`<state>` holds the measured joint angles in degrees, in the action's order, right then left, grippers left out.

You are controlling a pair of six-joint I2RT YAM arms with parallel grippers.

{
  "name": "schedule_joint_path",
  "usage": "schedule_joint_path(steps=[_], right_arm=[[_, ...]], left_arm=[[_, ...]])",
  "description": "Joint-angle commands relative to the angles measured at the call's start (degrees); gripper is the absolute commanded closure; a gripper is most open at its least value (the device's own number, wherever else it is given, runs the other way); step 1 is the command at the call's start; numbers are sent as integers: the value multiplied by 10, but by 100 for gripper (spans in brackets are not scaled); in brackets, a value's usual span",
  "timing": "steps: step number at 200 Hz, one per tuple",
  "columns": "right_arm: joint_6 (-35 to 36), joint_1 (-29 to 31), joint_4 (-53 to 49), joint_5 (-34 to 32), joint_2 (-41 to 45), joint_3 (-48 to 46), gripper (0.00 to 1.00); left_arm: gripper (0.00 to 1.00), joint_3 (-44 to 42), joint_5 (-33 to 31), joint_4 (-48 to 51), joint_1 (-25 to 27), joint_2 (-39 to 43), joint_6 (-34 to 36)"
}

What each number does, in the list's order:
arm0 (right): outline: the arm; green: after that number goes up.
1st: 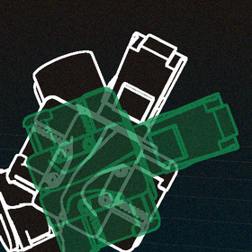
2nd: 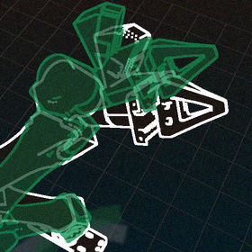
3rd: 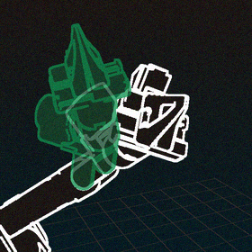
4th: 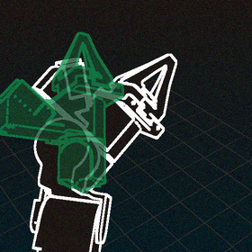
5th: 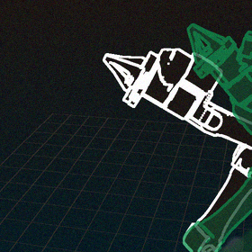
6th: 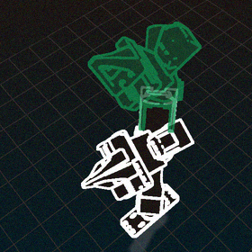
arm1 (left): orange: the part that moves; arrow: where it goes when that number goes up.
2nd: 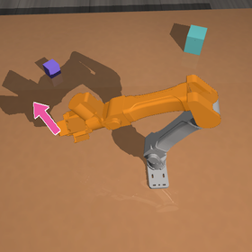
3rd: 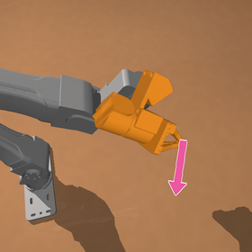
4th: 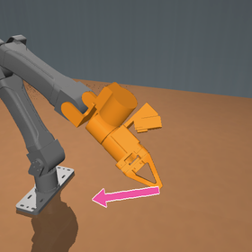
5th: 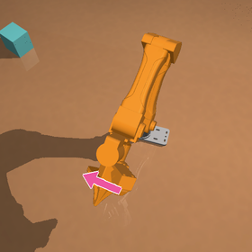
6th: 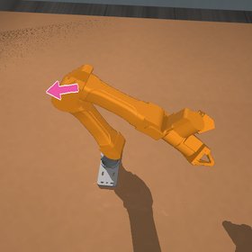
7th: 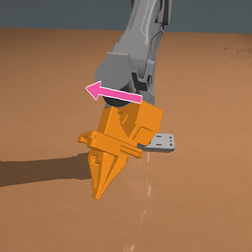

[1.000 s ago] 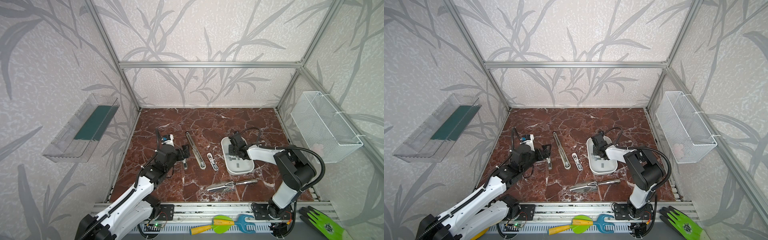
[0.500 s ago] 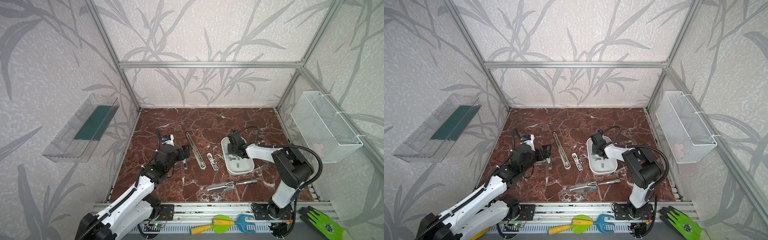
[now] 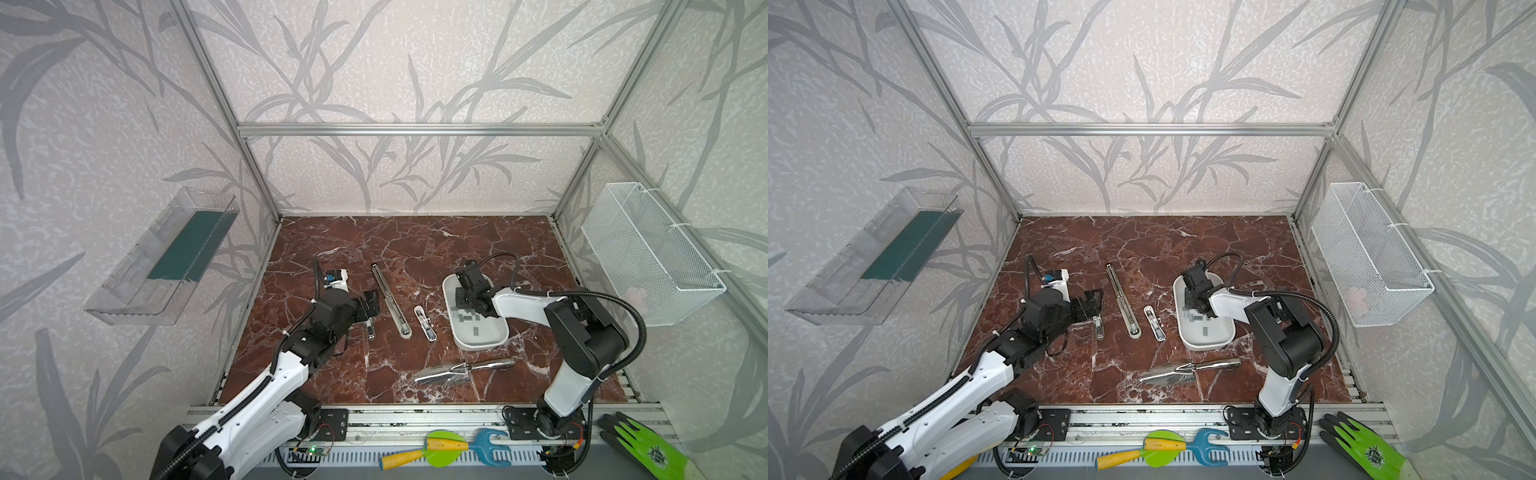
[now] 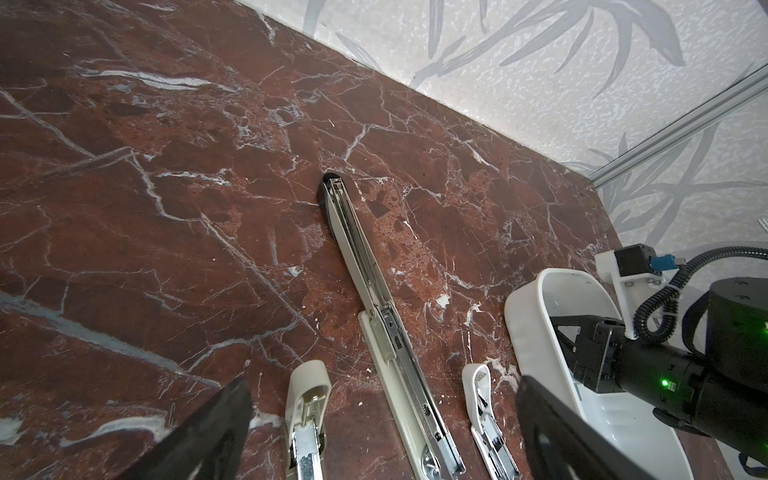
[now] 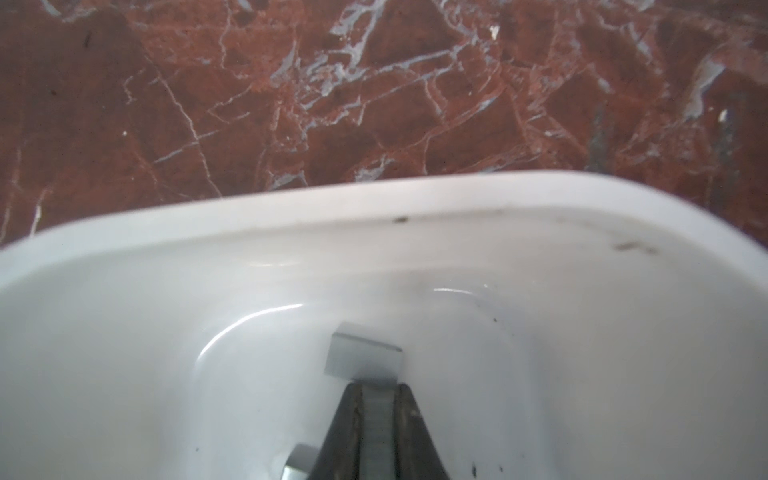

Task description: Load the staples into the stapler

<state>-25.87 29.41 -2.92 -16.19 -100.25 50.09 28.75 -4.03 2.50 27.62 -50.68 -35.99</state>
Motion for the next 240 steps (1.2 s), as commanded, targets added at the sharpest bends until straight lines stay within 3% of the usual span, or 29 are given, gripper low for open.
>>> schedule_joint_path(steps=[1,64,104,127,152,197,240], right_arm=[[-1,-3,-29,-3,40,-22,85],[-28,16,-39,-9,164,-66,86],[-37,61,-67,-30,230,-67,86],[-40,112,-80,-62,257,-54,86],[-28,157,-73,-70,264,-33,86],[-24,207,-38,-56,264,-26,86],[-36,231,-33,-55,267,-36,86]], left_arm=[[1,-9,-9,-6,-2,-6,2],[1,-6,-11,58,-16,-41,-28],[1,-53,106,-1,-86,-56,-89],[1,-106,147,-78,-98,-59,-156],[1,-167,165,-175,-98,-57,-224],[1,-138,242,-139,-80,-77,-200],[1,-140,207,-198,-2,-133,-227]])
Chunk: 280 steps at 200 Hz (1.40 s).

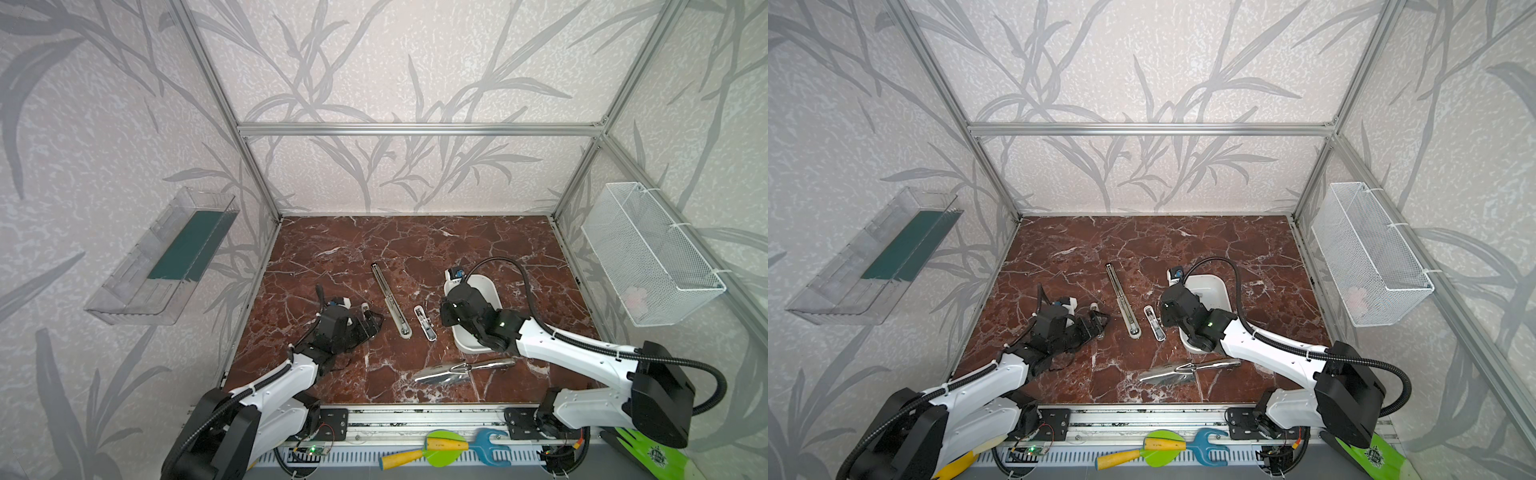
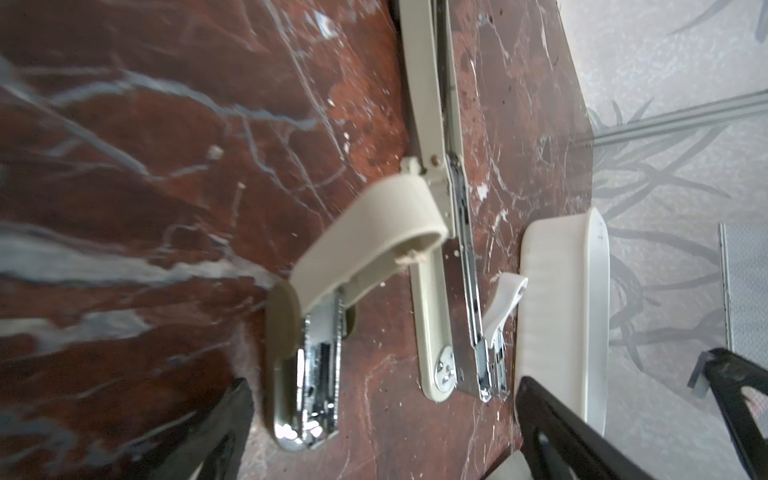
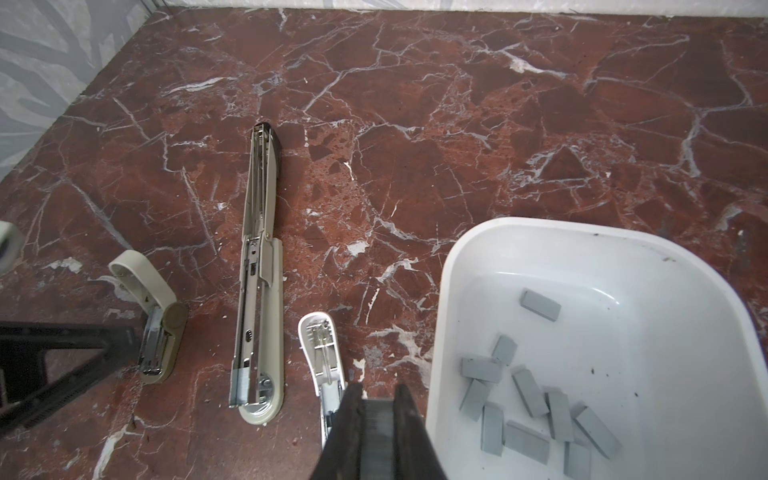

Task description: Load the staples into the stapler

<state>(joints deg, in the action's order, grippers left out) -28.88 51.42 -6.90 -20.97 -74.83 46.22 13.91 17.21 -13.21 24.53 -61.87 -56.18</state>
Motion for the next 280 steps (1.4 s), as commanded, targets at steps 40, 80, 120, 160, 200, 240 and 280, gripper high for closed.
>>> schedule_joint_path(steps=[40,80,120,160,200,240,280], right_arm=[[-9,17,5,-19,40,-17,86],[12,18,42,-21,50,-41,85],[112,17,106,38,49,-45,82],[170,16,163,77,21,-33,82],[196,17,181,130,-32,10,83],[215,16,197,177,-105,56,81],[228,17,195,225,-200,123,82]], left_arm=[[1,9,-18,-71,65,-39,-39],[1,14,-34,-57,68,-39,-30],[1,21,-94,22,63,12,0],[1,99,-143,191,32,81,85],[1,118,-60,194,-100,57,112],[1,106,-77,193,-157,46,141],[1,83,-179,254,-164,143,174]])
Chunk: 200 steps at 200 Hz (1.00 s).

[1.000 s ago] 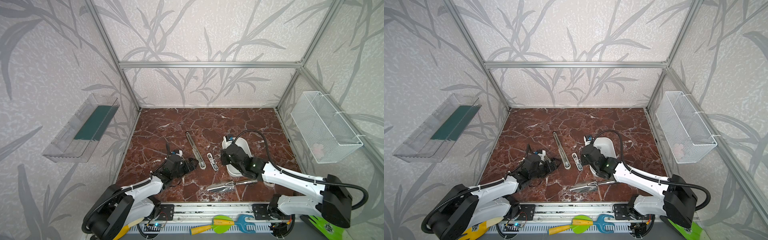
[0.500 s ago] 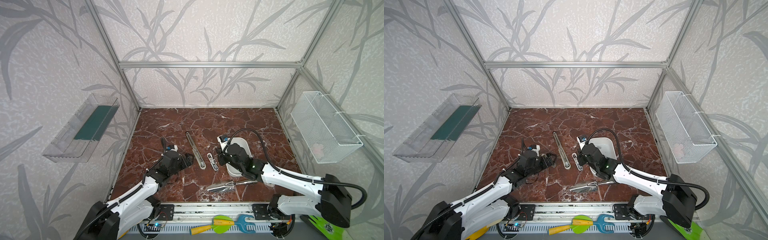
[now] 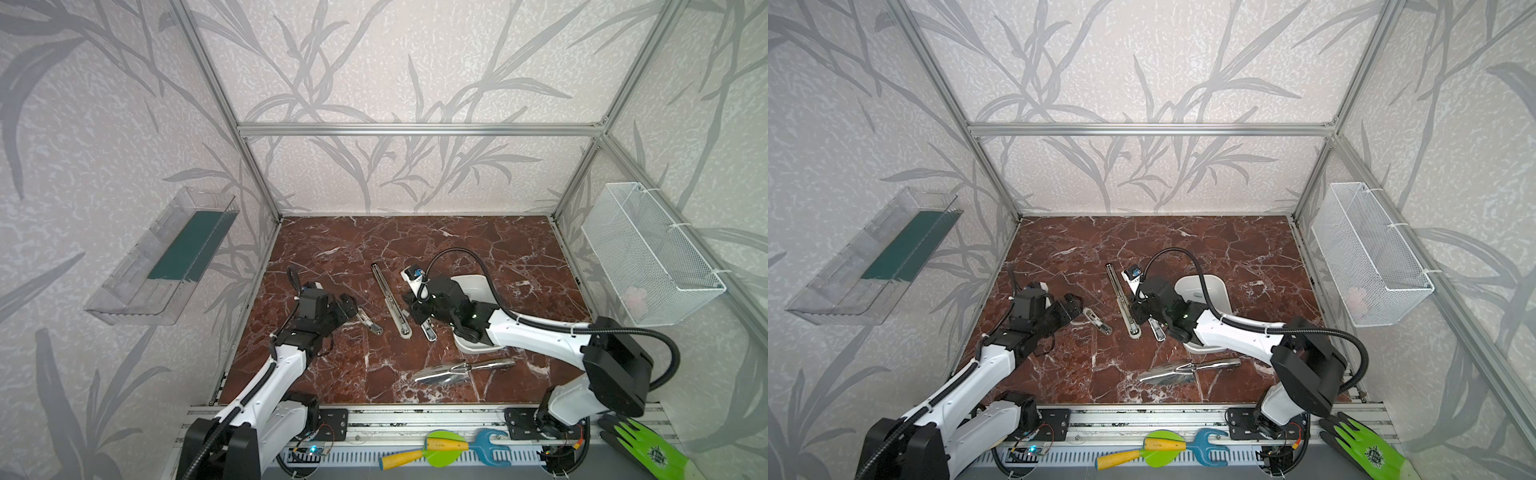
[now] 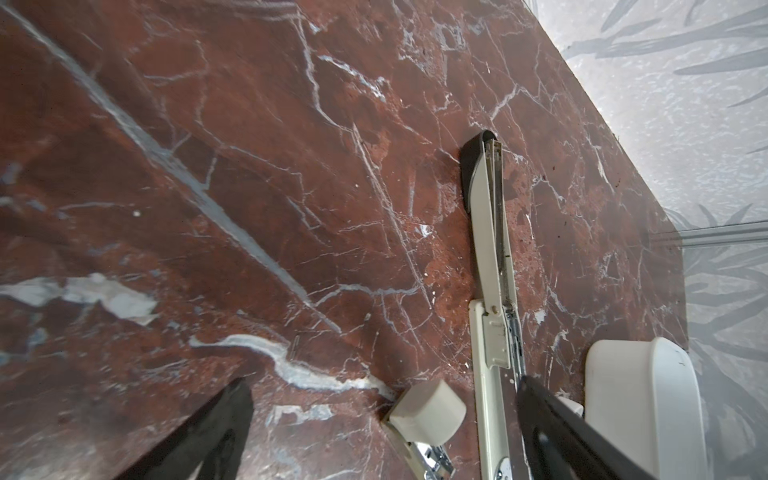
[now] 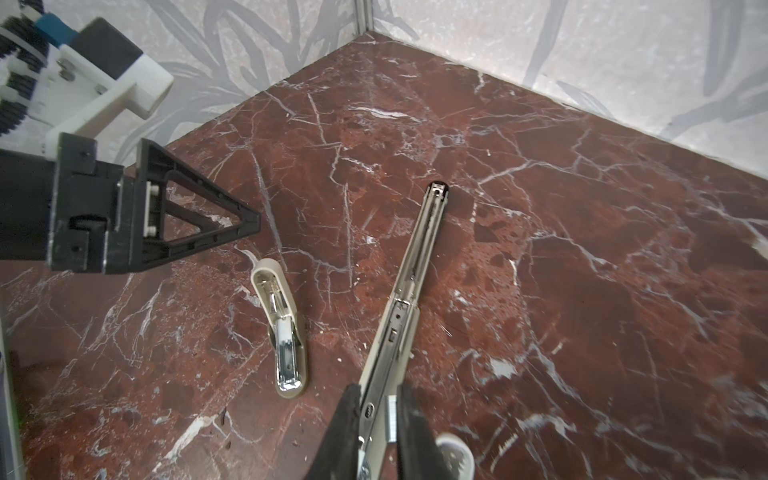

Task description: Load the staples into the stapler

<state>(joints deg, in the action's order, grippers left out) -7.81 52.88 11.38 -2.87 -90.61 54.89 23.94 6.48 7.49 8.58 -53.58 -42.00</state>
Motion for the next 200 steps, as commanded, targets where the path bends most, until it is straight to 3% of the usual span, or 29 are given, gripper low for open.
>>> schedule_joint_path(steps=[1,37,85,122,170,200], right_arm=[[17,2,12,45,-44,39,82],[30,2,2,79,-119,96,84],[40,2,-14,99,-177,140,86],[39,3,-20,94,-174,142,87],[28,2,-25,64,-150,122,87],[12,0,-41,-11,-132,107,82]], left_arm=[[1,-19,-75,49,-5,63,32],[1,-53,-115,69,-8,138,27],[1,-61,-100,64,-10,132,22],[1,-64,-98,55,-10,130,20],[1,-62,-87,50,-11,118,22],[1,-63,-82,47,-13,115,22]])
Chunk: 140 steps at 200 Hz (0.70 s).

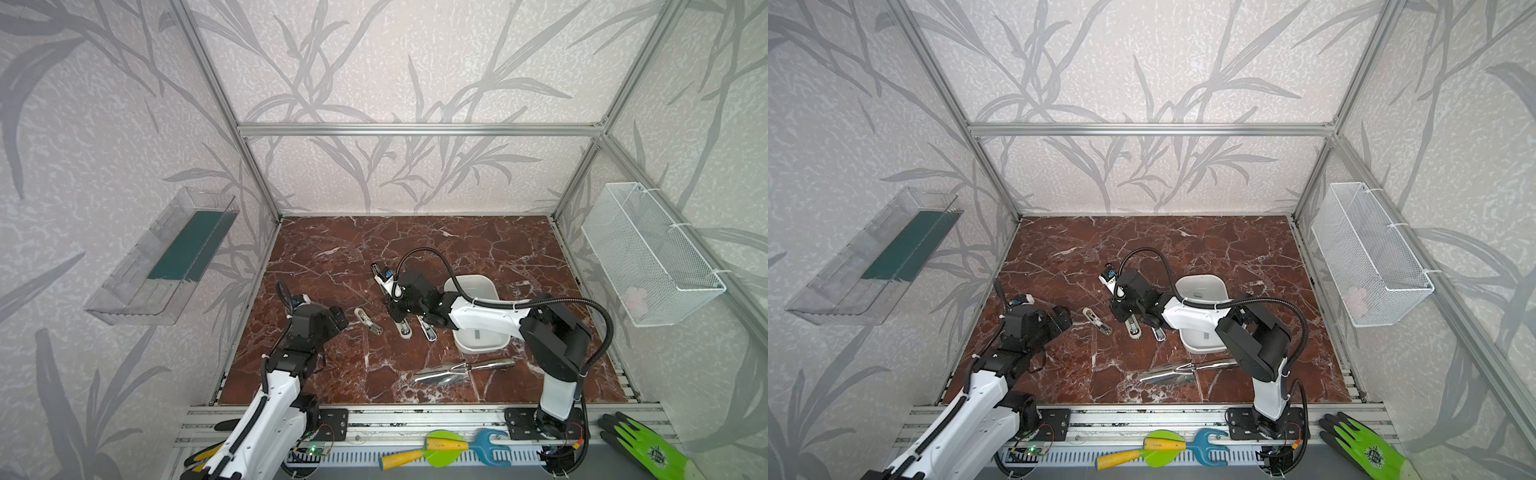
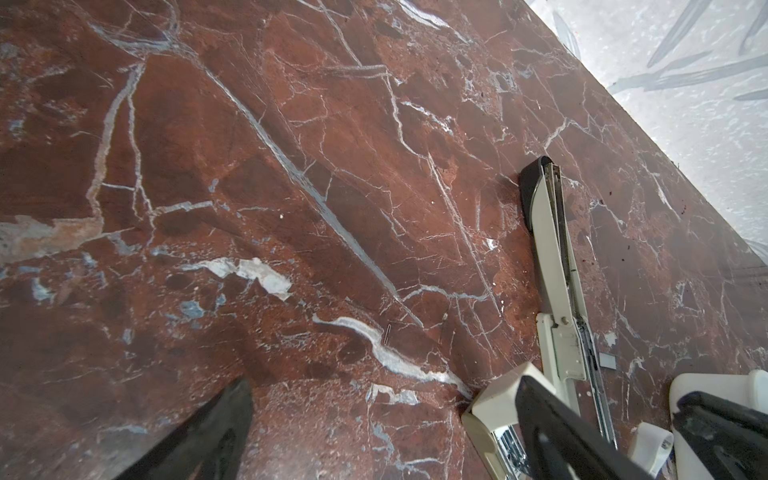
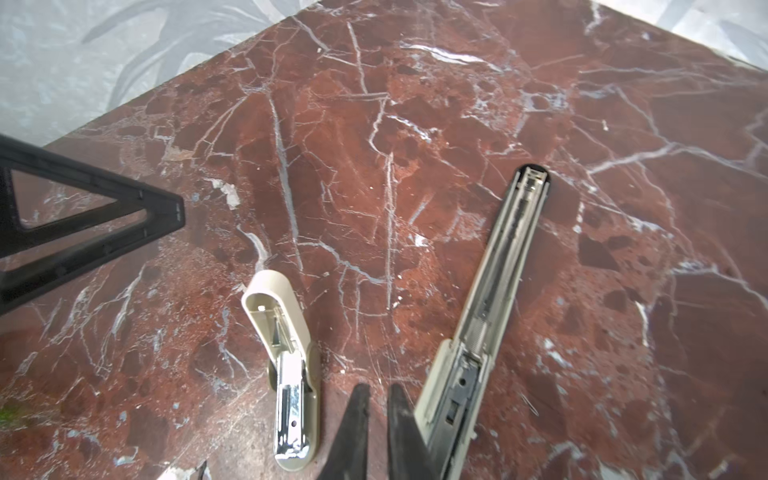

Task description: Load the staples into the stapler

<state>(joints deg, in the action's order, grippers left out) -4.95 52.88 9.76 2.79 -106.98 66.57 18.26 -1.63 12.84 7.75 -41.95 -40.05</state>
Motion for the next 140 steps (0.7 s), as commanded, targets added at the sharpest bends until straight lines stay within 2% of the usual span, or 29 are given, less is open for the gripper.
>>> schedule_joint_path(steps=[1,32,48,77,103,123,140], right_arm=[[-19,0,-28,-70,32,-9,82],[-55,-23,-138,-117,10,37,80],[-61,-44,-192,-139,-4,56,76],[-65,-80,-279,-138,-32,100,73],[-38,-102,-322,-120,-53,130,69],[-23,-117,-349,-83,-72,152,68],[-5,-121,-357,-64,-85,160,63]], left_arm=[[1,-6,-1,-6,-4,-1,2],[1,-6,5,-7,-5,-1,2],[1,-7,8,-6,-5,2,3],[1,-9,13,-7,-5,8,2],[1,-10,16,-7,-5,13,2],[1,-10,17,-7,-5,15,2],[1,-10,19,-6,-5,15,2]])
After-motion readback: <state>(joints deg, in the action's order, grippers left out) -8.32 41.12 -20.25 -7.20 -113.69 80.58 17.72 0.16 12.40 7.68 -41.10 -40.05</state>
